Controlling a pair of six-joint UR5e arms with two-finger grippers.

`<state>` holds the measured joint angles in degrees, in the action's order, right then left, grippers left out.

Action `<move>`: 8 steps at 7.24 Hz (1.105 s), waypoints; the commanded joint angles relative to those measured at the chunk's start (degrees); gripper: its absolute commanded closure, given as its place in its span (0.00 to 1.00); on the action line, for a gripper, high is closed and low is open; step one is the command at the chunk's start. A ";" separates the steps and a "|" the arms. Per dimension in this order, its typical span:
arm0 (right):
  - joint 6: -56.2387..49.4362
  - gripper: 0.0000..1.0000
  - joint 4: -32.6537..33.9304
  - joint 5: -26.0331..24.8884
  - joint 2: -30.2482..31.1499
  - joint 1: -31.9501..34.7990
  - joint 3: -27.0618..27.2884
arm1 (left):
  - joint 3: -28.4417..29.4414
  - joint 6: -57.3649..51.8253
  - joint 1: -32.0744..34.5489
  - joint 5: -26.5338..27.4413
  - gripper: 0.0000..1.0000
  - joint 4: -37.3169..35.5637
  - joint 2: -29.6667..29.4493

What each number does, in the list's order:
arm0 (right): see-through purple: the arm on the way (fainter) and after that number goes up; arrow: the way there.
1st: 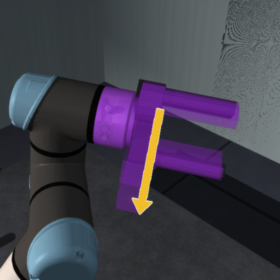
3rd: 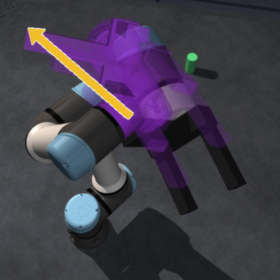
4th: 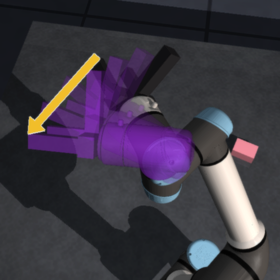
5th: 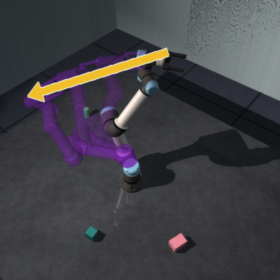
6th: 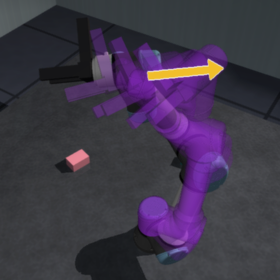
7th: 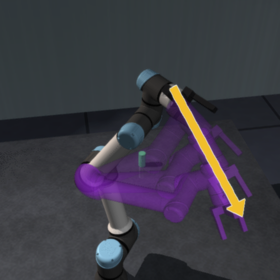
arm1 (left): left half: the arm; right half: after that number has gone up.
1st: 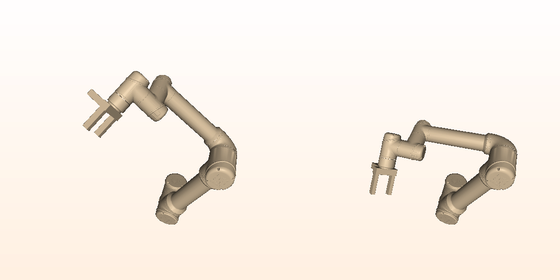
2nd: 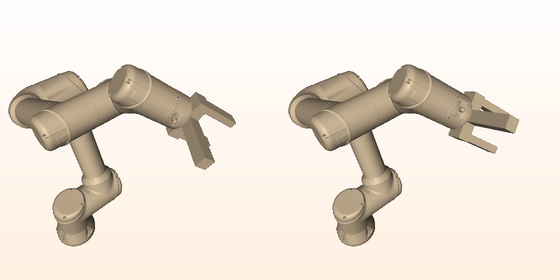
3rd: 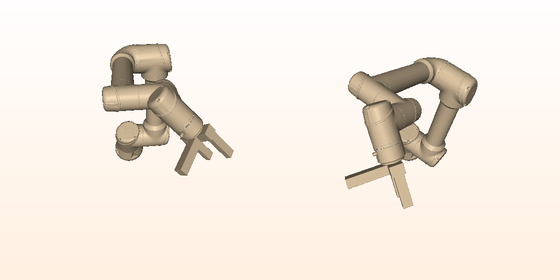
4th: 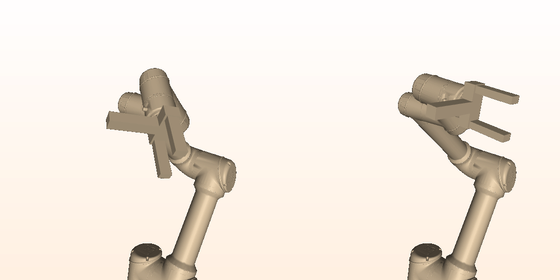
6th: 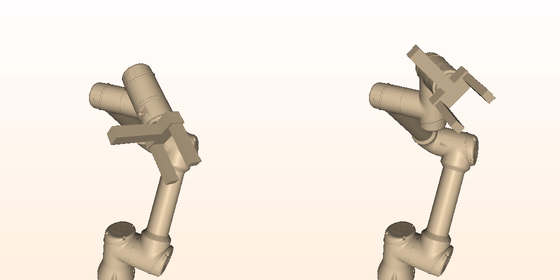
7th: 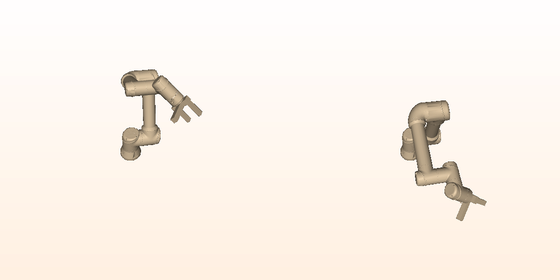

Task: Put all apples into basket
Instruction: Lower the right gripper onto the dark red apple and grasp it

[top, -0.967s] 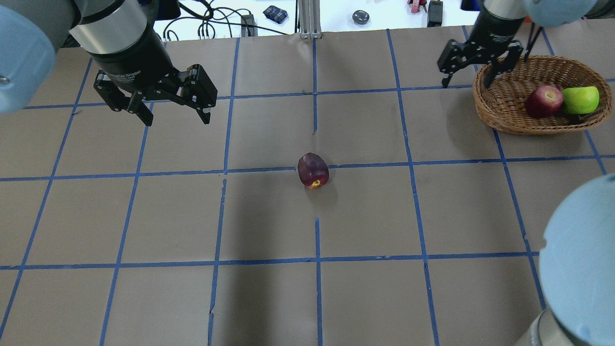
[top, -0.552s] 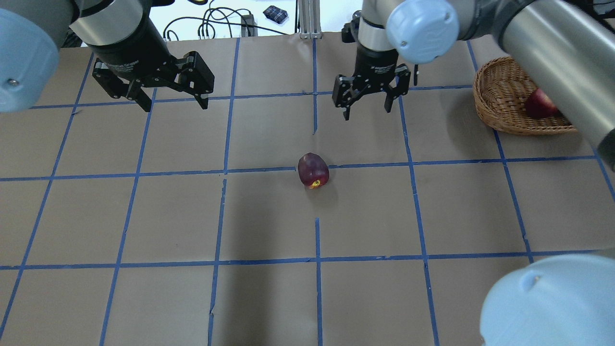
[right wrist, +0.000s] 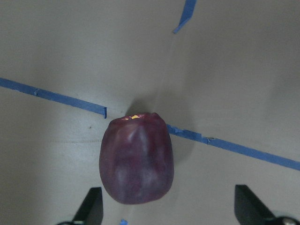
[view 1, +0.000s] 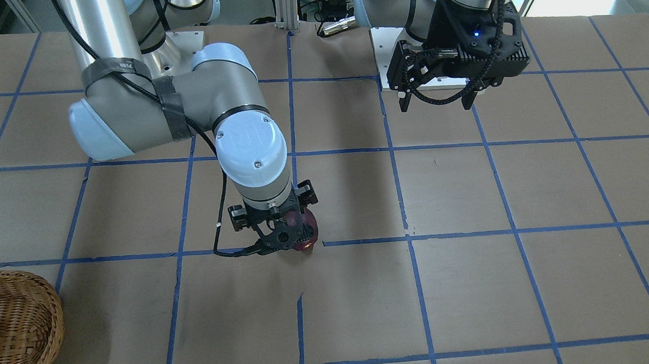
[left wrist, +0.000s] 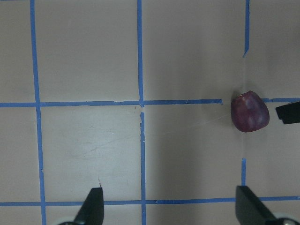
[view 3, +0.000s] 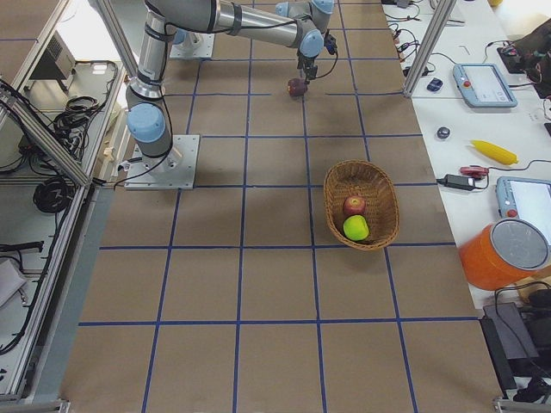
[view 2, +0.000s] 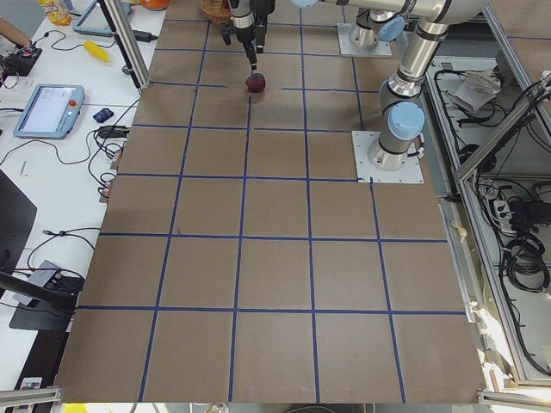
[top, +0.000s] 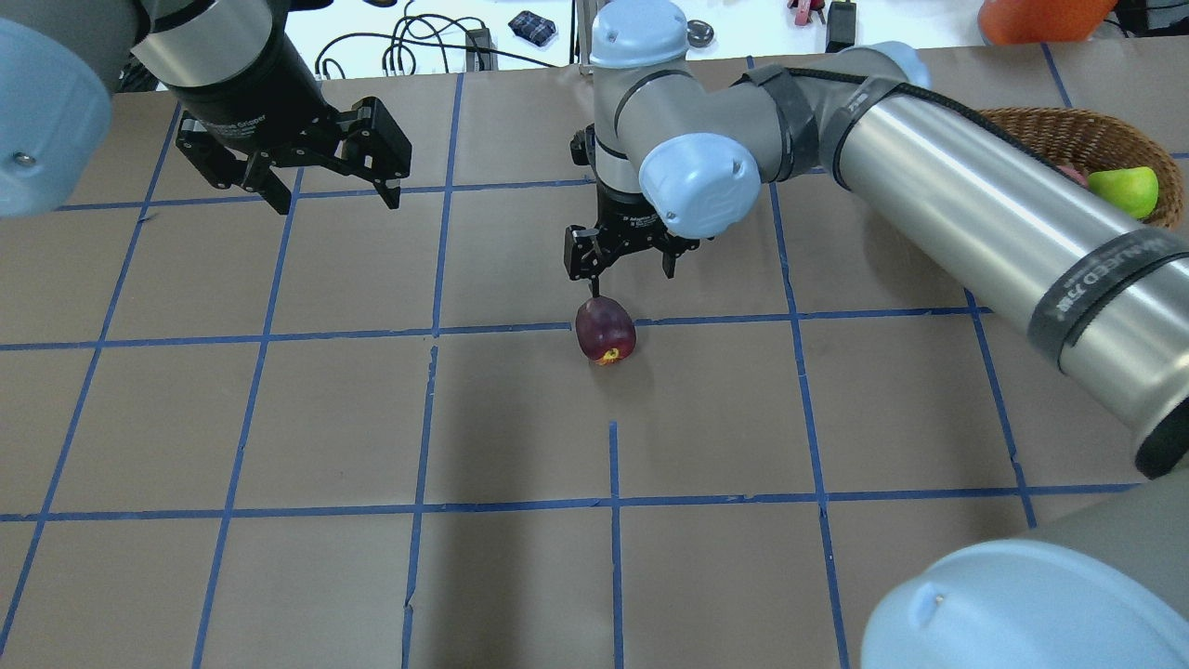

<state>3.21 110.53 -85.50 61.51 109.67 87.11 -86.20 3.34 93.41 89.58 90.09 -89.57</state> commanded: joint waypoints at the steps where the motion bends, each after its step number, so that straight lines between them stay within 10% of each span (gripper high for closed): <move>1: 1.27 0.00 4.96 -0.20 -1.30 1.16 3.67 | -0.03 0.00 0.10 0.16 0.00 0.00 0.10; 6: 1.27 0.00 9.33 0.15 -6.03 1.16 3.68 | 0.06 0.00 0.02 0.07 0.00 0.26 0.36; 7: 2.05 0.25 9.96 0.15 -6.40 1.16 3.59 | 0.06 0.00 0.02 0.07 0.00 0.26 0.45; 8: 1.71 0.98 9.71 0.07 -6.31 0.90 3.33 | 0.06 0.00 0.10 0.16 0.00 0.26 0.36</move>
<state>4.90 119.86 -85.37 55.57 110.78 90.68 -86.14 3.34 93.45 89.67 90.35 -89.17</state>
